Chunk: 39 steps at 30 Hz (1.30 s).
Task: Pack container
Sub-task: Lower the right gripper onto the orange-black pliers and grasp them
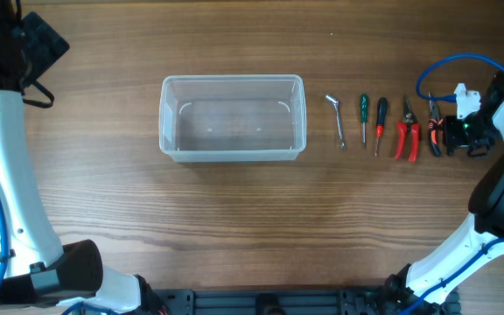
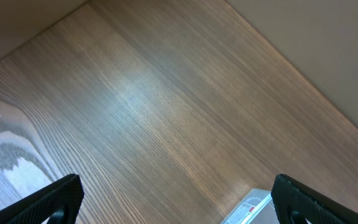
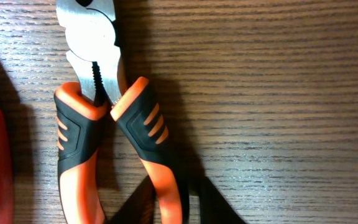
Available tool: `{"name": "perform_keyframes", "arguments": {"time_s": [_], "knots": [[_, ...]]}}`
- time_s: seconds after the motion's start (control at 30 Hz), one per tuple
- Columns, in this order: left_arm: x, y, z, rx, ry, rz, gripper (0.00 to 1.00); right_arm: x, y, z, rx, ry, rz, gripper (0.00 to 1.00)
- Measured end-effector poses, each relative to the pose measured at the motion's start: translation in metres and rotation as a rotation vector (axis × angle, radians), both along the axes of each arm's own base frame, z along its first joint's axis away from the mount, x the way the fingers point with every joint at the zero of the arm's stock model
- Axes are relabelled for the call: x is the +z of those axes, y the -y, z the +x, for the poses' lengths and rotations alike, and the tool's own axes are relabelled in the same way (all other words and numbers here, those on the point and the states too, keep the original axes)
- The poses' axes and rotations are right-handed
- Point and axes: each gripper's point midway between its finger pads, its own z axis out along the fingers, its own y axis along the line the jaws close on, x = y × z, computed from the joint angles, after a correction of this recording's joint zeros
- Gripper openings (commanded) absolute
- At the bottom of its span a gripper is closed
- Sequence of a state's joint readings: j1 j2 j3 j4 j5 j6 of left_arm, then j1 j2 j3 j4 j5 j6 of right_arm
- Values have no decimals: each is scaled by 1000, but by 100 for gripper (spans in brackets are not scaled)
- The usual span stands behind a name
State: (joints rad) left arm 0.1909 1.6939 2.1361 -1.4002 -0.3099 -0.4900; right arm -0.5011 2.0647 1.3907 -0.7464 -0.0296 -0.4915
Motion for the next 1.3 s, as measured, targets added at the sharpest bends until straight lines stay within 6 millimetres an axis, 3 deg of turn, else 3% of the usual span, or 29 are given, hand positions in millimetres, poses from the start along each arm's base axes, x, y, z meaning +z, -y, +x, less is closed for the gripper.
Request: {"name": "perform_keyframes", "arguments": {"time_s": [0.13,0.4,0.73,0.9,1.0,1.1,1.2,1.3], "knots": [[0,0,0,0,0,0,100,0,0,-1,-1,-3,1,4],[0,0,0,0,0,0,100,0,0,0,-1,-1,0,4],[0,0,0,0,0,0,100,0,-1,0,-127,8,25,4],[0,0,0,0,0,0,100,12,0,3,-174,38,26,4],[0,0,0,0,0,0,100,46,1,9,-226,115,10,4],[0,0,0,0,0,0,100,98,1,14,-282,239,-11,4],[0,0,0,0,-1,0,100,177,-12,19,-301,434,-24,4],[0,0,0,0,-2,0,100,244,-49,20,-235,602,4,4]]}}
